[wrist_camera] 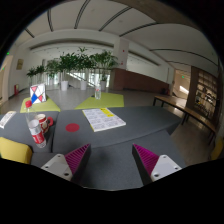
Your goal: Pour water
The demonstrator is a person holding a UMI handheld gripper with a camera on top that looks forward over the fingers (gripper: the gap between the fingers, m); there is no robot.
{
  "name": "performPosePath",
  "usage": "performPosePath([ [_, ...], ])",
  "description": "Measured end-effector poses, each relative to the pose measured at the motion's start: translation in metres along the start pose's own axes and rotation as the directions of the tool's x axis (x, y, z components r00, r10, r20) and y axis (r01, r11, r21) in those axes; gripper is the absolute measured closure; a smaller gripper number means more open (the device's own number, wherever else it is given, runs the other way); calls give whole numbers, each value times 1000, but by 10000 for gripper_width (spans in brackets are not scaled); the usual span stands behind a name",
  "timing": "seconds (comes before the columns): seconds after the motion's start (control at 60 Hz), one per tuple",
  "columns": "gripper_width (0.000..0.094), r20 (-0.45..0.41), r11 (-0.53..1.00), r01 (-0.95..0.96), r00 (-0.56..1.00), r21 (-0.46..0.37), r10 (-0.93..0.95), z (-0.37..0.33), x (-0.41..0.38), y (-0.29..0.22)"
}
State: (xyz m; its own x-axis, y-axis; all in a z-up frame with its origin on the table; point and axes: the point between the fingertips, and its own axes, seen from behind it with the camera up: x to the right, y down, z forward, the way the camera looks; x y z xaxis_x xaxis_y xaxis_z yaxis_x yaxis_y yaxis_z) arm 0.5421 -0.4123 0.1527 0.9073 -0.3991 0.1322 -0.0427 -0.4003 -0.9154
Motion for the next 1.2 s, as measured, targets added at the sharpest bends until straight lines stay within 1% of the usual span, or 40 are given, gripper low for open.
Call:
performPosePath([
  [0.083,89,1,1000,17,1000,-3,-17,0,-5,2],
  [0.233,89,28,999,41,999,-26,-40,-6,-33,23],
  [0.333,95,70,998,51,996,-41,-48,-18,-64,39],
  [0.433,95,133,998,61,990,-33,-56,-29,-110,47],
  [0.633,94,285,993,89,952,80,-108,-39,-220,25],
  [0.75,95,344,992,66,934,108,-100,-30,-275,12],
  [0.85,99,355,991,63,929,120,-102,-7,-311,5],
  [0.933,100,347,991,56,933,124,-96,19,-330,0],
  [1.083,140,328,992,18,943,124,-58,63,-350,-11],
  [1.2,223,319,992,-3,947,128,-39,92,-358,-18],
])
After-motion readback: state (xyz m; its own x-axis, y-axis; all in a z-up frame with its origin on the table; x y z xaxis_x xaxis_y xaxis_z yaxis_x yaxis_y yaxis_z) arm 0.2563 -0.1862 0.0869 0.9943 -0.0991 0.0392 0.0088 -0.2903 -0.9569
